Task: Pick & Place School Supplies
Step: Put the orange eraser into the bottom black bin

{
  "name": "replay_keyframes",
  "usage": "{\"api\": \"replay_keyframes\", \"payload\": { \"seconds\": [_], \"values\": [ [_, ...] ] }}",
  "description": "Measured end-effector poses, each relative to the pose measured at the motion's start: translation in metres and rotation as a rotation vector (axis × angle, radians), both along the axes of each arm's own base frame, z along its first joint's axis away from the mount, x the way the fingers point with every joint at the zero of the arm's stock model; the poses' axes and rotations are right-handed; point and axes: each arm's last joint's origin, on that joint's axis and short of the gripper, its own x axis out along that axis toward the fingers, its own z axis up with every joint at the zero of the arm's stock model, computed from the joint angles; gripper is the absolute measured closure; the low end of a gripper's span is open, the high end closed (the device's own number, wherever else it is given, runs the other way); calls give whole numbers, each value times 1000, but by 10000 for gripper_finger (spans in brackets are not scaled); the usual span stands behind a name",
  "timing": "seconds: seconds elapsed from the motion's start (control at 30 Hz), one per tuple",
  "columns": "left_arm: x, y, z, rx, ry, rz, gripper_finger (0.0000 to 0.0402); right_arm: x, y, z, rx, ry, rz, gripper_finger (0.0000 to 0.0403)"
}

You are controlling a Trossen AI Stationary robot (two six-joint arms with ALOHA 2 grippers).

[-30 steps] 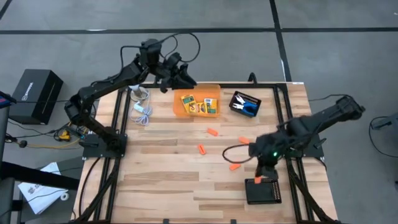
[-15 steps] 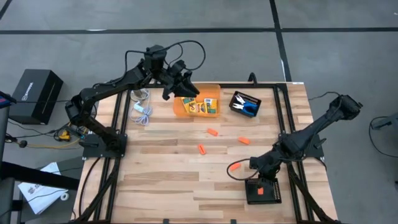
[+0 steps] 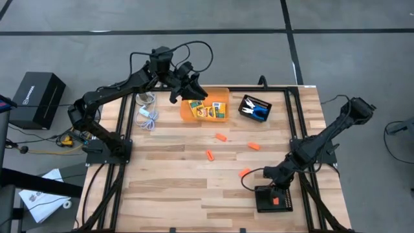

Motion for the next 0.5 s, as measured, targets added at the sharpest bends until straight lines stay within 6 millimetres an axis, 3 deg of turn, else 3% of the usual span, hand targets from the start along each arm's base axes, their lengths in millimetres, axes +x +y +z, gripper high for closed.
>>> {"api": "replay_keyframes", "payload": {
  "seconds": [0.27,0.5],
  "values": [
    [0,0,0,-14,7,1,283,-4,4,-1,16,41,-19,251],
    [0,0,0,-13,5,0,284,0,4,1,36,15,-37,218]
  ]
}}
